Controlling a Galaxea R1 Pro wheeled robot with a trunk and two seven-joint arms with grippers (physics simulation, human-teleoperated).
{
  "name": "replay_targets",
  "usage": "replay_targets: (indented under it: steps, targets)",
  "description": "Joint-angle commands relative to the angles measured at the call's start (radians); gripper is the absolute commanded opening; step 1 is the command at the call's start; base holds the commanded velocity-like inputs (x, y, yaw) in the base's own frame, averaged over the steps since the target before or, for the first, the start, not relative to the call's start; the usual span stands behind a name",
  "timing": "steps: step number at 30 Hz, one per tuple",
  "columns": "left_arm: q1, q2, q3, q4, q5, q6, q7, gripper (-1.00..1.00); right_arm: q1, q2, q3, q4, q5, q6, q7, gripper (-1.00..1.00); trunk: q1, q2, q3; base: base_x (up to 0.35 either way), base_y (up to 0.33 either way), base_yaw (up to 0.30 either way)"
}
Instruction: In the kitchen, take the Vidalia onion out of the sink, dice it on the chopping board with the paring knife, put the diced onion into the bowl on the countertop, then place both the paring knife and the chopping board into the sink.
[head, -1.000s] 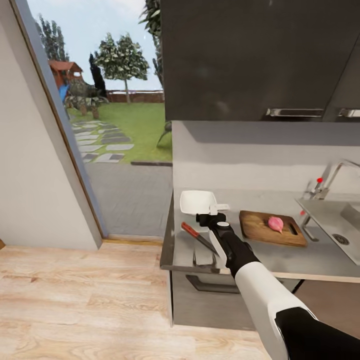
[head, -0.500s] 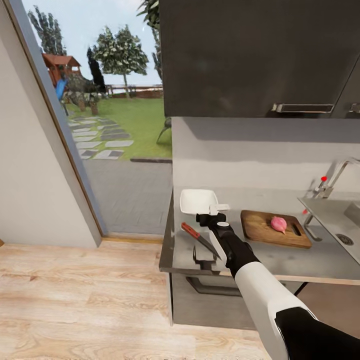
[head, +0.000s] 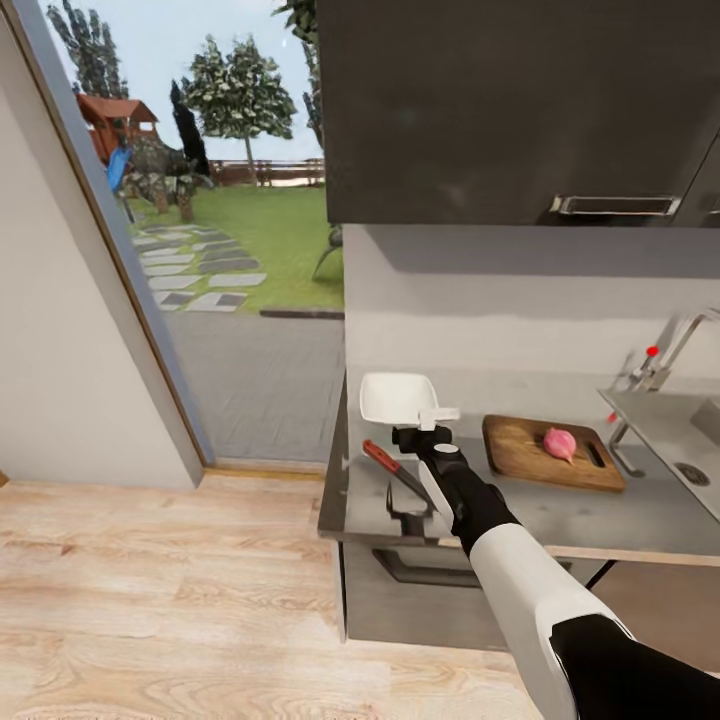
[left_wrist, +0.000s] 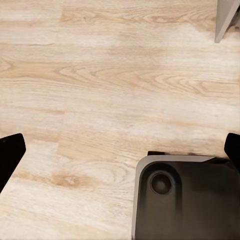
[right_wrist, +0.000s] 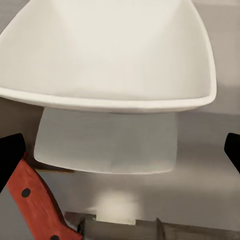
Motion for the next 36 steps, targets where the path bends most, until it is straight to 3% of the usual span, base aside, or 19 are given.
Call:
replay_targets:
  steps: [1, 10, 36]
  targets:
    - [0.000, 0.002, -0.008, -0.002, 0.010, -0.002, 0.006, 1.00, -0.001, 0.000, 0.003, -0.001, -0.002, 0.006, -0.006, 1.00, 0.001, -0.002, -0.003, 0.117, 0.000, 0.000]
    - [0.000, 0.002, -0.009, -0.002, 0.010, -0.002, 0.007, 1.00, 0.000, 0.000, 0.003, -0.001, -0.002, 0.006, -0.009, 1.00, 0.001, -0.002, -0.017, 0.173, 0.000, 0.000]
    - [0.000, 0.002, -0.010, -0.001, 0.010, -0.002, 0.006, 1.00, -0.001, 0.000, 0.003, 0.019, -0.002, 0.005, -0.009, 1.00, 0.001, -0.002, -0.058, 0.004, 0.000, 0.000]
